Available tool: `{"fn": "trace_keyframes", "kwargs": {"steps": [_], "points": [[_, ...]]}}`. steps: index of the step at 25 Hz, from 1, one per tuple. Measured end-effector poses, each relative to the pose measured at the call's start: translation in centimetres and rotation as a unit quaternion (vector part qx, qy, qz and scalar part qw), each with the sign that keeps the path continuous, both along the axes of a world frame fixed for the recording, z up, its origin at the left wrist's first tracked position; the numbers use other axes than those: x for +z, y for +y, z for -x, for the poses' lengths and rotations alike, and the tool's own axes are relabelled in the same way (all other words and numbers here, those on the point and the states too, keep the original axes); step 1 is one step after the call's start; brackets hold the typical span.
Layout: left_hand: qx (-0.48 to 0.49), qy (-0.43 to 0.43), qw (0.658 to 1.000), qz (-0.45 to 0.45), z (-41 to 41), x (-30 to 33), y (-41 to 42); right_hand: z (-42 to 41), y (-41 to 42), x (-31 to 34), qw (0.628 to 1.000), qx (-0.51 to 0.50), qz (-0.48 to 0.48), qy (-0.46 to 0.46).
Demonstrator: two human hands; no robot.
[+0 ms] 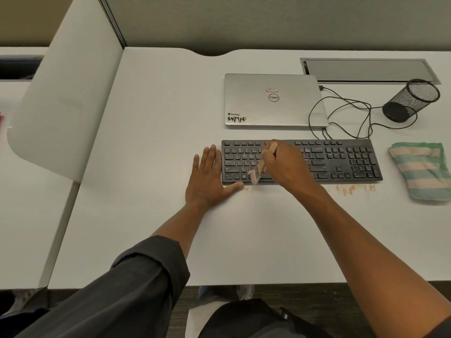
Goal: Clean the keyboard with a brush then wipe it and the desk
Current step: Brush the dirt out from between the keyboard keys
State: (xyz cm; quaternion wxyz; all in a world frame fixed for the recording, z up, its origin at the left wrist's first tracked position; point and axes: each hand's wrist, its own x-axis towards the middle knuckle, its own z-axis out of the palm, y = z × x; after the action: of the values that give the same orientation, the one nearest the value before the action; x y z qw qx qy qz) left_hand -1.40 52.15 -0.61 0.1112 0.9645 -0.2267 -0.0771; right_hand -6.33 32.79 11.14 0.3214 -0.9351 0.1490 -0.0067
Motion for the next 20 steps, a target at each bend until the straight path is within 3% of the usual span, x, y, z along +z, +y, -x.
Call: {"fn": "trace_keyframes", "kwargs": {"steps": [4, 9, 14, 20], "points": [[-0.002, -0.001, 1.000, -0.003, 0.0, -0.1, 0.0, 0.1, 0.5, -0.2, 0.997, 0.000, -0.069, -0.023], [-0.002, -0.005, 1.000, -0.003, 0.0, -0.2, 0.0, 0.1, 1.0, -0.2, 0.999, -0.020, 0.043, -0.026], [-0.004, -0.006, 1.000, -0.005, 0.0, -0.3, 0.0, 0.8, 1.4, -0.6, 0.996, -0.019, -0.080, -0.025], [-0.005, -0.009, 1.000, -0.006, 0.0, -0.2, 0.0, 1.8, 1.1, -1.1, 0.991, -0.068, -0.074, -0.089]]}}
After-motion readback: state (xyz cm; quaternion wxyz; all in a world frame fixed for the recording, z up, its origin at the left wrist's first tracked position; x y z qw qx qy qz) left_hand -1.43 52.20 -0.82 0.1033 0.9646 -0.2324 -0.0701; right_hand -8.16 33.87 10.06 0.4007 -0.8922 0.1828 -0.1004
